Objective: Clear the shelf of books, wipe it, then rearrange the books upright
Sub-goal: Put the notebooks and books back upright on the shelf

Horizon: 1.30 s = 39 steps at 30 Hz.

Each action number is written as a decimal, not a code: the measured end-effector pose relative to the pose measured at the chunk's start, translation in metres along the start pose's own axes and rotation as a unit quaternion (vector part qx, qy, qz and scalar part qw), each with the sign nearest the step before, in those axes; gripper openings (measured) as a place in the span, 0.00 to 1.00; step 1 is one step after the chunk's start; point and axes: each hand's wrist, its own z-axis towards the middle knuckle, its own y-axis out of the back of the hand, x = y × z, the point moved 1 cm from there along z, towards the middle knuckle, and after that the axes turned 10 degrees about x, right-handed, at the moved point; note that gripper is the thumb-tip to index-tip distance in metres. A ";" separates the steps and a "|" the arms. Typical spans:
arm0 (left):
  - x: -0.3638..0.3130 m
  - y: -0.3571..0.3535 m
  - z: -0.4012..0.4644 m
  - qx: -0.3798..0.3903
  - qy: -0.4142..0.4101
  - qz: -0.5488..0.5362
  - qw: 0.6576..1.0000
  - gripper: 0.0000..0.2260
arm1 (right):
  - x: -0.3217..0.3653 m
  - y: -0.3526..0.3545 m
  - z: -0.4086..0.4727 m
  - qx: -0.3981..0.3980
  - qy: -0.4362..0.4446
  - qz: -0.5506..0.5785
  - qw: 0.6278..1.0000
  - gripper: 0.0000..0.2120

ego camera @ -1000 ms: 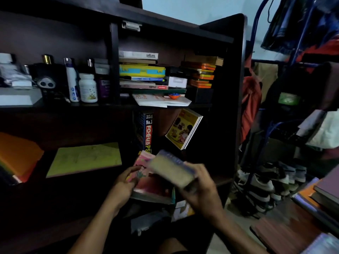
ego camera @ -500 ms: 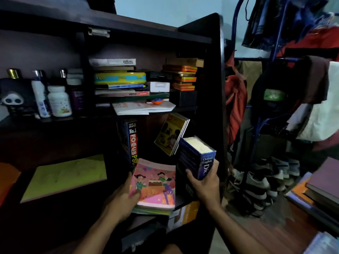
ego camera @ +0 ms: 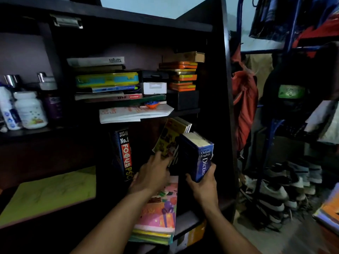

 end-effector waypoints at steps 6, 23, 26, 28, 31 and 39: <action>-0.004 -0.058 0.092 0.083 0.041 -0.109 0.990 0.18 | -0.012 -0.006 0.008 -0.012 -0.012 -0.004 1.000 0.32; 0.006 -0.060 0.097 -0.082 0.077 -0.218 0.969 0.21 | -0.007 -0.012 0.022 -0.003 -0.013 -0.039 0.999 0.30; 0.009 -0.060 0.089 -0.108 0.064 -0.207 0.970 0.21 | -0.002 -0.021 0.038 0.001 -0.028 -0.066 0.997 0.32; 0.010 -0.060 0.085 -0.108 0.066 -0.174 0.977 0.20 | -0.002 -0.028 0.049 0.016 -0.030 -0.084 0.996 0.34; 0.012 -0.058 0.084 -0.098 0.076 -0.137 0.983 0.16 | 0.002 -0.035 0.062 0.070 -0.018 -0.122 0.990 0.35; 0.009 -0.045 0.076 -0.104 0.048 -0.263 0.958 0.12 | -0.006 -0.030 0.065 0.032 0.079 -0.152 0.985 0.38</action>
